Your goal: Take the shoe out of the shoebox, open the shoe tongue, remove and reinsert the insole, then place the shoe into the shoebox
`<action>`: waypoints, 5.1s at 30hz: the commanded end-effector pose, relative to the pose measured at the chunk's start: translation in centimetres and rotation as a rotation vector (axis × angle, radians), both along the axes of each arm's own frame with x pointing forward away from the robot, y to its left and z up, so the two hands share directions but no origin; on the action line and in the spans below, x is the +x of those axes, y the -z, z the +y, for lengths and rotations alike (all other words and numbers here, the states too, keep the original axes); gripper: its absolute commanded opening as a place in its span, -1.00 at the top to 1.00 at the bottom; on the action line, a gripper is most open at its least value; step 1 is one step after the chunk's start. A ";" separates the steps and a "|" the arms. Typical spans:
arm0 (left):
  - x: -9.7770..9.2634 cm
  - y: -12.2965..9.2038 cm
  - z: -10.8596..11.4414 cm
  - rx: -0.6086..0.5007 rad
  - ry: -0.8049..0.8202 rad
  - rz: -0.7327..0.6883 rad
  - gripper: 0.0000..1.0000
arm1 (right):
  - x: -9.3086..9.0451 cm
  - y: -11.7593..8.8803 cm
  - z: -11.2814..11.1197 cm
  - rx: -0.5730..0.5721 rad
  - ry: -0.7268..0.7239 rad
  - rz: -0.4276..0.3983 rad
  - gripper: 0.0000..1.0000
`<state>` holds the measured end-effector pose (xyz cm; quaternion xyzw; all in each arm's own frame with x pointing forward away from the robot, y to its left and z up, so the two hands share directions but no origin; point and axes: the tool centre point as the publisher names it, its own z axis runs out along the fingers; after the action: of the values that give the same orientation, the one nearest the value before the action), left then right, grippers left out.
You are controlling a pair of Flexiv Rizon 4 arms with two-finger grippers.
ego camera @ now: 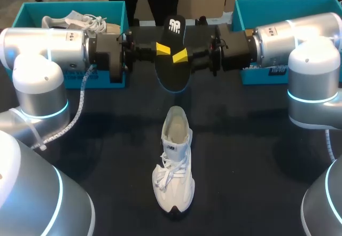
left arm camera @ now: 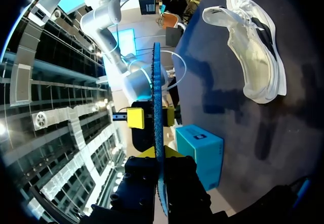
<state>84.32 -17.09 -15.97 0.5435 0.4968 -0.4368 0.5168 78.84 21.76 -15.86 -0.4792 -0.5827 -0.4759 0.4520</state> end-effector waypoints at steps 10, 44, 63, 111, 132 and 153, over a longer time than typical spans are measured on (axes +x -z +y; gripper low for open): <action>-0.2 0.1 -0.2 -0.006 -0.002 -0.008 1.00 | 0.0 0.0 0.1 0.002 0.014 -0.001 0.91; -1.6 -0.3 4.6 0.200 0.023 0.112 -1.00 | -0.9 0.9 -2.3 0.023 -0.007 -0.089 1.00; -1.0 1.1 8.0 0.770 -0.373 0.815 -1.00 | -1.4 1.2 -3.1 -0.031 0.048 -0.335 1.00; -8.4 9.7 8.9 0.856 -0.958 1.358 -1.00 | -1.6 5.7 -1.6 -0.016 0.060 -0.522 1.00; -9.3 13.0 7.5 0.917 -0.743 1.287 -1.00 | -1.7 7.2 -1.3 0.036 0.081 -0.558 1.00; -9.0 18.1 6.0 0.930 -0.717 1.325 -1.00 | -0.3 11.1 -1.3 -0.006 0.068 -0.600 1.00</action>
<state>75.04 -10.80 -33.93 0.1449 0.9616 -0.2292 -0.0420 78.40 20.28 -26.93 -0.3376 -0.6741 -0.6110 0.2413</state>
